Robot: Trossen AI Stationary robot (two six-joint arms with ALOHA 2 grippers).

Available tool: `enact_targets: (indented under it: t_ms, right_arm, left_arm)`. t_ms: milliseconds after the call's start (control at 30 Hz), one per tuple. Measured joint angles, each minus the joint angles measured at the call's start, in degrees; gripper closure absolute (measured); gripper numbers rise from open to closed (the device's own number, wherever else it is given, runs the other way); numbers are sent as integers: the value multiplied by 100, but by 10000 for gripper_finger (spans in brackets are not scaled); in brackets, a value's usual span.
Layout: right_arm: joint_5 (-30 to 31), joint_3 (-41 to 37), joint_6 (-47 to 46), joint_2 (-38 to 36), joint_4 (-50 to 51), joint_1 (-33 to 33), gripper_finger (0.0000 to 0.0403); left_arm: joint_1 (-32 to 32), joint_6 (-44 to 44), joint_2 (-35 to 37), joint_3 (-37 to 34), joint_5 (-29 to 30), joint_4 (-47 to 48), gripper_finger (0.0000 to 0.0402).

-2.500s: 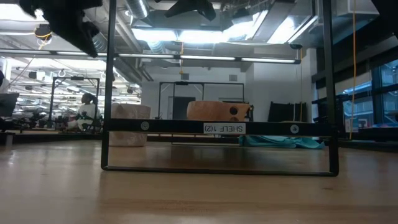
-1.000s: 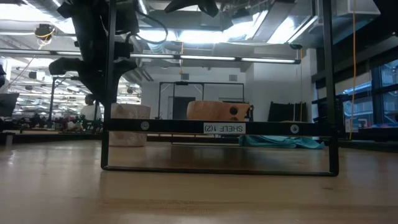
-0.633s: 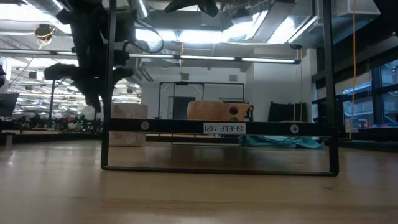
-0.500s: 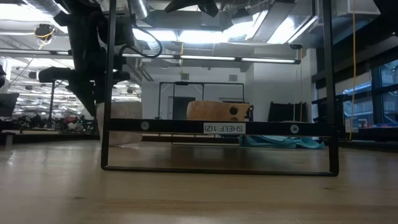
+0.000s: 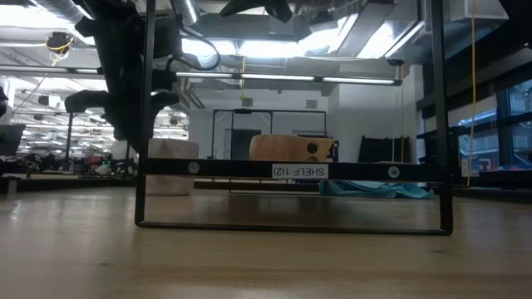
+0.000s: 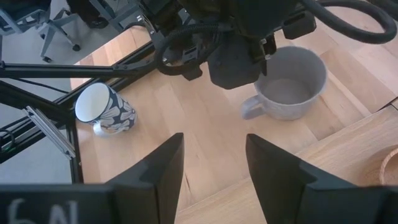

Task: Stack small to large cups/mugs on shelf
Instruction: Put the gray mug on the shelf

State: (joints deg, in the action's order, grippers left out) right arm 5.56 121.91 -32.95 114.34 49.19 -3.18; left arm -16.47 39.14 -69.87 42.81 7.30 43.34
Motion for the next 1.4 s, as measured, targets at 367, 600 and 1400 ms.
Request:
enact_targets:
  t_ms: [367,600,1400]
  right_arm:
    - [134,0,18,0,0,-2,228]
    - [546,0,48,0,-149,-6,228]
    - [5188,4,-633,-1444,967,-766,228]
  left_arm:
    - [-1,-860,1,0,-286,-36,388]
    - [5,-2120,4,64,-496,-15,394]
    - [1069,-5178,-651,2500,-210,999,395]
